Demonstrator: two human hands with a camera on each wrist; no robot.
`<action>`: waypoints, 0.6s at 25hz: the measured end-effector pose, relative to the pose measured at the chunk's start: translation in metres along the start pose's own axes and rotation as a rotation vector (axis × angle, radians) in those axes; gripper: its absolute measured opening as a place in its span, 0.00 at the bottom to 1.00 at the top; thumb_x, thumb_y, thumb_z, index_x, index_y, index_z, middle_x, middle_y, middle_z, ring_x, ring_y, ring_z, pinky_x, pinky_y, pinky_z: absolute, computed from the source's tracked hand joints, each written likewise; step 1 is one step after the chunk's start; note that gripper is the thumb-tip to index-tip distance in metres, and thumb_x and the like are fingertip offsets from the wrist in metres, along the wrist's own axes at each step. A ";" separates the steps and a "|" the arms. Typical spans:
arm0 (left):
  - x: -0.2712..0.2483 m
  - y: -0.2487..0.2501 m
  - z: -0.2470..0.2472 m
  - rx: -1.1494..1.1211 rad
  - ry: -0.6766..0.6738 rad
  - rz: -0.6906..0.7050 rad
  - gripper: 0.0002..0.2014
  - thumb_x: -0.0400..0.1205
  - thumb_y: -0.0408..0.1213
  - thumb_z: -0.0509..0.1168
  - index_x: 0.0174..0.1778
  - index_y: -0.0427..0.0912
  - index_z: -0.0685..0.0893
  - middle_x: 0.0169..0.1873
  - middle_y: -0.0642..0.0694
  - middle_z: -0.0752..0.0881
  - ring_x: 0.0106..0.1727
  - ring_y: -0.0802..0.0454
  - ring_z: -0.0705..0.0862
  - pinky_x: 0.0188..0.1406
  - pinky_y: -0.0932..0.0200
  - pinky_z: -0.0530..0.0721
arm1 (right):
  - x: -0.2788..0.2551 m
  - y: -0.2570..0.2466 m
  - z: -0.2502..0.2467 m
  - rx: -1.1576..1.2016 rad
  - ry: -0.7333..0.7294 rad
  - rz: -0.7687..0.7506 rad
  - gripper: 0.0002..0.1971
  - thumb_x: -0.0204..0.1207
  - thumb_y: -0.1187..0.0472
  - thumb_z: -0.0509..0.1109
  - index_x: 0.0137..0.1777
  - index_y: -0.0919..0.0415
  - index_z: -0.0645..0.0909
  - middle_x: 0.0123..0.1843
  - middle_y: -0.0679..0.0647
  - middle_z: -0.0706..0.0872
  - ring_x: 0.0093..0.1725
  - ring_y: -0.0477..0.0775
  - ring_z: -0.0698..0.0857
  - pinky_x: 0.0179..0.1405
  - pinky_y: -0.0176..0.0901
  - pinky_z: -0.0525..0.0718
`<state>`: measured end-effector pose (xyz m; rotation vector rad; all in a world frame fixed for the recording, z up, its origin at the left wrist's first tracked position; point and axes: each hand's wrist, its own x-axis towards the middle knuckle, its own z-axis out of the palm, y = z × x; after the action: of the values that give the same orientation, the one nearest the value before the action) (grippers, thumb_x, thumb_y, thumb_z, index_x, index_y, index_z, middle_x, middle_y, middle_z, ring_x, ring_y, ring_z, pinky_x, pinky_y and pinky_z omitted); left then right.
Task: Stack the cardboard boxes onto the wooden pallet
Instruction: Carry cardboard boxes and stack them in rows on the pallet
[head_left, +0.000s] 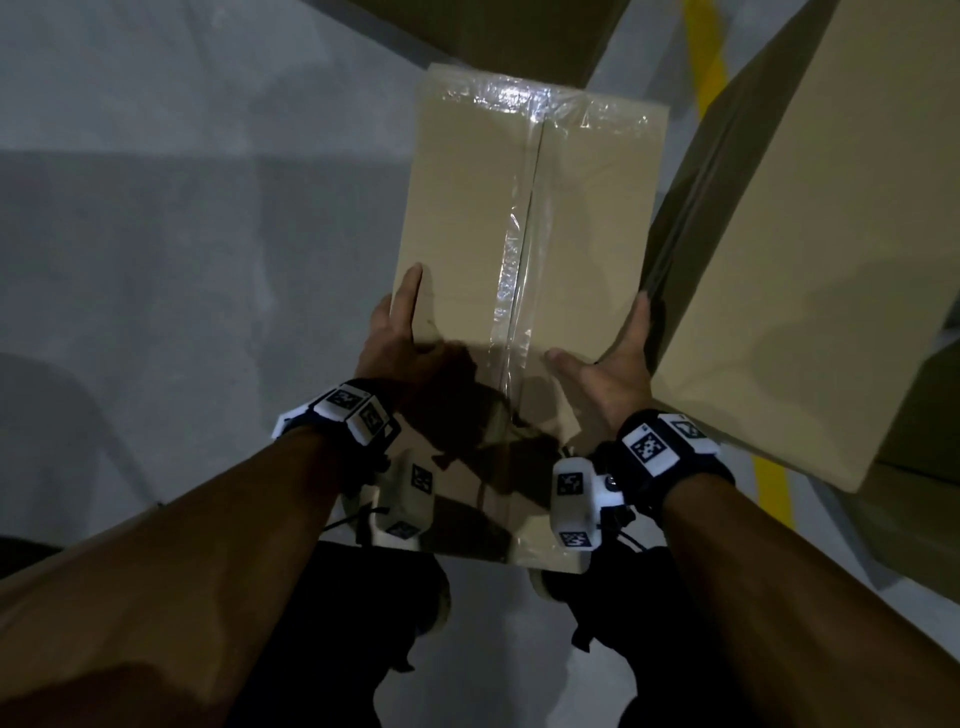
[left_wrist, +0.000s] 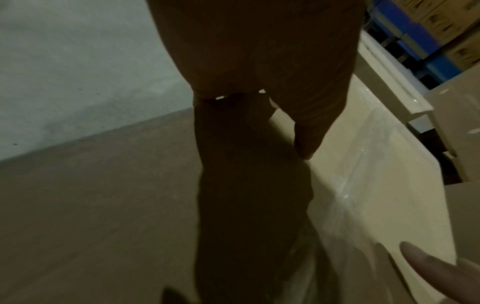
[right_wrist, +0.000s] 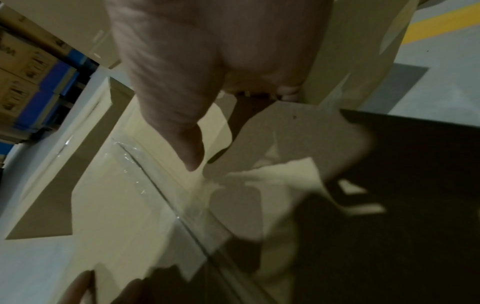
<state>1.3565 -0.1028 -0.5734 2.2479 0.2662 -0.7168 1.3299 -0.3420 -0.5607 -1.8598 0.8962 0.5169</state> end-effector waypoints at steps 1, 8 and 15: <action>0.003 -0.003 0.001 -0.010 0.008 0.007 0.52 0.75 0.44 0.79 0.88 0.43 0.51 0.79 0.34 0.67 0.76 0.34 0.69 0.75 0.35 0.72 | 0.002 0.000 0.001 -0.002 0.006 -0.008 0.62 0.68 0.59 0.85 0.88 0.41 0.39 0.89 0.54 0.56 0.86 0.55 0.59 0.72 0.40 0.59; -0.022 0.013 -0.023 -0.055 0.051 -0.047 0.52 0.75 0.51 0.77 0.87 0.59 0.49 0.84 0.48 0.62 0.82 0.45 0.64 0.74 0.53 0.66 | -0.026 -0.020 -0.007 -0.061 0.005 -0.105 0.61 0.68 0.56 0.85 0.88 0.38 0.40 0.88 0.53 0.58 0.84 0.59 0.63 0.75 0.51 0.66; -0.110 0.111 -0.105 0.085 0.150 0.015 0.48 0.76 0.49 0.76 0.86 0.63 0.53 0.80 0.43 0.67 0.77 0.41 0.73 0.74 0.42 0.75 | -0.129 -0.074 -0.066 0.086 -0.064 -0.060 0.61 0.67 0.61 0.83 0.87 0.36 0.41 0.89 0.51 0.55 0.86 0.60 0.59 0.75 0.51 0.67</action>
<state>1.3531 -0.1023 -0.3857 2.3861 0.2967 -0.5615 1.3021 -0.3361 -0.4007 -1.7769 0.8049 0.4908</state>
